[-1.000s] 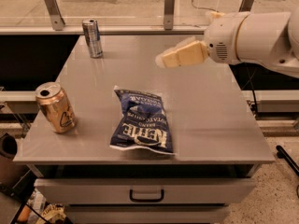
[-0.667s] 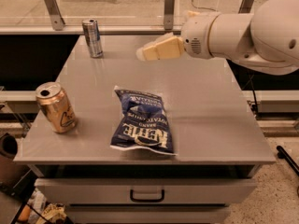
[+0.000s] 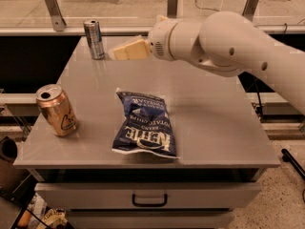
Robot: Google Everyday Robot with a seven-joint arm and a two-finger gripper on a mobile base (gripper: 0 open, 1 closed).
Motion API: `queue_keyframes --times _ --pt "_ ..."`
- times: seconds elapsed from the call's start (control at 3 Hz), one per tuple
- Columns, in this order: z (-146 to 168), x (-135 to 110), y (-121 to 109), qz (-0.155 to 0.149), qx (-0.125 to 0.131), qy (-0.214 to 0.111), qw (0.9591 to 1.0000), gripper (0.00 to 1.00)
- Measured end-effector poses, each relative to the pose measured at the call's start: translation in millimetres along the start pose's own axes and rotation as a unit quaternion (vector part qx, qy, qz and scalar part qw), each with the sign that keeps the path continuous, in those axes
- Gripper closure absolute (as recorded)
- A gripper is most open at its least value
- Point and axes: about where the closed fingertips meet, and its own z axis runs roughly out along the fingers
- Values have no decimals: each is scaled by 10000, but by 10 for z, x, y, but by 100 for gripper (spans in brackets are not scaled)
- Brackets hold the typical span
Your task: Pick redbull can
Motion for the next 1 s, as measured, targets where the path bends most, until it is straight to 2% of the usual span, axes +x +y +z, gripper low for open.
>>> queue_keyframes --times 0.33,0.67,1.0 --pt "303 -22 102 -147 298 37 9994 0" --pt "612 -39 114 -195 399 9 9990 0" --pt "927 -21 80 -97 330 -44 9994 0"
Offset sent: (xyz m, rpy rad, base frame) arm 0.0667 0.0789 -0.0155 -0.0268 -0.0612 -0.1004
